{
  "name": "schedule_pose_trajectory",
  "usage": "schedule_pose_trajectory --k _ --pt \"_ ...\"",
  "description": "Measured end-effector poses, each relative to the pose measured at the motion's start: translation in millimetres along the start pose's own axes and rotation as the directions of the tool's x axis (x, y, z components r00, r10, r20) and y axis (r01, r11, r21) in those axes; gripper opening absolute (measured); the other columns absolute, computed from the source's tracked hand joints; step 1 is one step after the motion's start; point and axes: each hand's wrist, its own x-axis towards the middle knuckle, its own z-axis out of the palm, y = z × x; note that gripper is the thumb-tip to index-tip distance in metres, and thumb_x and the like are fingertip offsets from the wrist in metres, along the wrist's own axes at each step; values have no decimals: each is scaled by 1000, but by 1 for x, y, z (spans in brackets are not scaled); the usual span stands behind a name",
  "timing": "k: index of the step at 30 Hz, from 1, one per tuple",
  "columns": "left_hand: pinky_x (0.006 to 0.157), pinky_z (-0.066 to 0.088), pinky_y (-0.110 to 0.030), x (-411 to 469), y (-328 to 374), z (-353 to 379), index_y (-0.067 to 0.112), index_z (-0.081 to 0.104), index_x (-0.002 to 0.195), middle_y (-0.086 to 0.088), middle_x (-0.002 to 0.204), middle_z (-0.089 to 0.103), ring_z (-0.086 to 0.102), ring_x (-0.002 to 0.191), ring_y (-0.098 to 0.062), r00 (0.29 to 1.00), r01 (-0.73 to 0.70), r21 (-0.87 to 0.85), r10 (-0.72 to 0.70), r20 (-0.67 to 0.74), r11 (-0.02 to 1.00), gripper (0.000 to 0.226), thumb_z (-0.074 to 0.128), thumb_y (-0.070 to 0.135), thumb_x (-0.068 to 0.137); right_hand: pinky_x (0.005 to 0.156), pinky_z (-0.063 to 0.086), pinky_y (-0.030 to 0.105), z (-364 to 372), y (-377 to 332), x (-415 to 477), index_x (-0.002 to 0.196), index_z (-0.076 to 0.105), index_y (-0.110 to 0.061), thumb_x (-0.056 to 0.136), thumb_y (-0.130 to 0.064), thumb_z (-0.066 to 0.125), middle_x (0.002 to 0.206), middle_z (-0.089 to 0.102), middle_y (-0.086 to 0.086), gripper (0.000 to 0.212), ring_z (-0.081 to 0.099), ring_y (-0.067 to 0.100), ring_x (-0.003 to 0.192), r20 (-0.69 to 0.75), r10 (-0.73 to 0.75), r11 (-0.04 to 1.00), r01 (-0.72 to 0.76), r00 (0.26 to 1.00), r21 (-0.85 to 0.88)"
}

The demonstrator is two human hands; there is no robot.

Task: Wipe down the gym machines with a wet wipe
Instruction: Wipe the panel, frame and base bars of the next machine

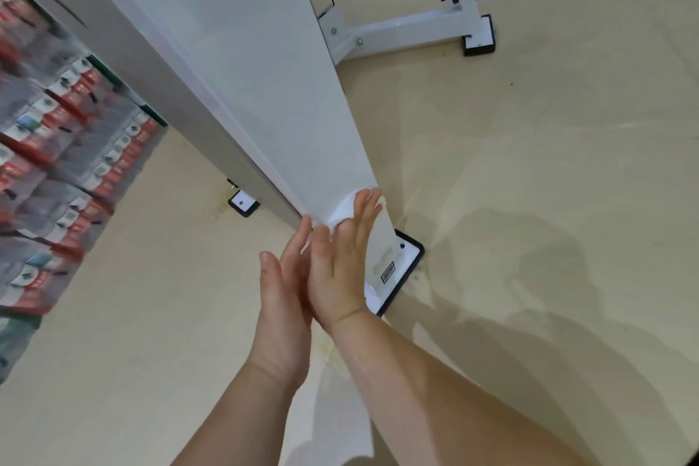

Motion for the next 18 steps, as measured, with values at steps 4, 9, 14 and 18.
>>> schedule_pose_trajectory --k 4,9,14,18 --pt "121 26 -45 0 -3 4 41 47 146 14 144 56 52 135 -11 995 103 -7 -103 14 995 91 32 93 73 127 10 43 -20 36 11 161 -12 -21 73 -86 22 168 -19 -15 114 -11 6 155 -6 357 932 -356 934 68" --pt "124 18 -47 -1 -27 6 57 23 151 31 152 38 39 140 3 990 92 174 -109 92 981 83 28 89 75 126 12 49 -24 35 27 161 -13 -23 74 -90 22 169 -16 -7 115 -8 18 157 -40 481 871 -472 876 138" --pt "124 11 -48 5 -31 12 50 19 155 19 162 29 21 151 -4 986 45 184 -73 149 982 68 18 77 92 127 -5 37 -11 25 25 159 -17 -19 66 -83 15 166 -24 -12 118 -22 2 151 -39 363 925 -355 931 136" --pt "124 14 -44 6 -35 20 67 11 147 28 159 28 23 148 2 989 21 228 -53 136 973 61 23 82 89 126 18 43 -21 54 33 161 -8 -28 71 -83 33 167 -11 -20 114 3 8 156 -68 454 866 -422 888 268"
